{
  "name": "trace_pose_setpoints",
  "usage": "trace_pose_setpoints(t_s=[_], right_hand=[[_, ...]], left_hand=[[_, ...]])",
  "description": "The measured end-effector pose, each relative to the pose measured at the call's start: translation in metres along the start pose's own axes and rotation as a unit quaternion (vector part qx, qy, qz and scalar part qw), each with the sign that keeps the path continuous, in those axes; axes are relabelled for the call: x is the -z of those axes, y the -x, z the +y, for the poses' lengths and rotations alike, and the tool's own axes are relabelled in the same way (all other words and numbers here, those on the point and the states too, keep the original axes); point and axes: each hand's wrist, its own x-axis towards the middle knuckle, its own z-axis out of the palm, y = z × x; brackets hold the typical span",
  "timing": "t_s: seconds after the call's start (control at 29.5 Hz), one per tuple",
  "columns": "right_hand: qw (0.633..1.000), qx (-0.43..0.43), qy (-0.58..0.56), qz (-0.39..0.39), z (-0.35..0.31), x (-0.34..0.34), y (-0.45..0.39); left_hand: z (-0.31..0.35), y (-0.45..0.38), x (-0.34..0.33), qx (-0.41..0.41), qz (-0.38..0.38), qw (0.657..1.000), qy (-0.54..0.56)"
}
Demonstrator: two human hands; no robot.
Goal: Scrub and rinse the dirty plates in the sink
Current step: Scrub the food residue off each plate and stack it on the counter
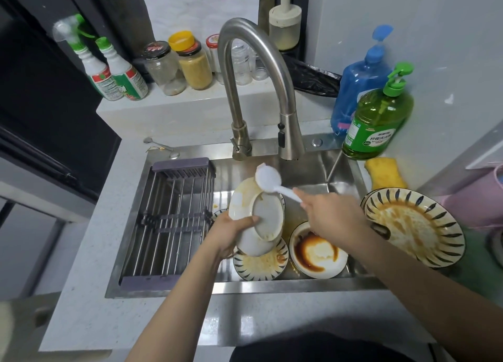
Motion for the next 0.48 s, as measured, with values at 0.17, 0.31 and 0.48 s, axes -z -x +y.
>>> trace_pose_setpoints(t_s=[0.17,0.31,0.48], right_hand=[[0.996,0.077,0.032,0.019,-0.011,-0.001,0.011],[0.999,0.029,0.027,0.012,-0.003,0.006,-0.002],[0.994,0.09,0.058,0.033,-0.01,0.005,0.006]], left_hand=[[0.003,-0.004,0.006,-0.004,-0.003,1.0,-0.01],[0.001,0.0,0.004,-0.001,-0.033,0.999,-0.009],[0.004,-0.002,0.007,-0.007,-0.017,0.999,-0.027]])
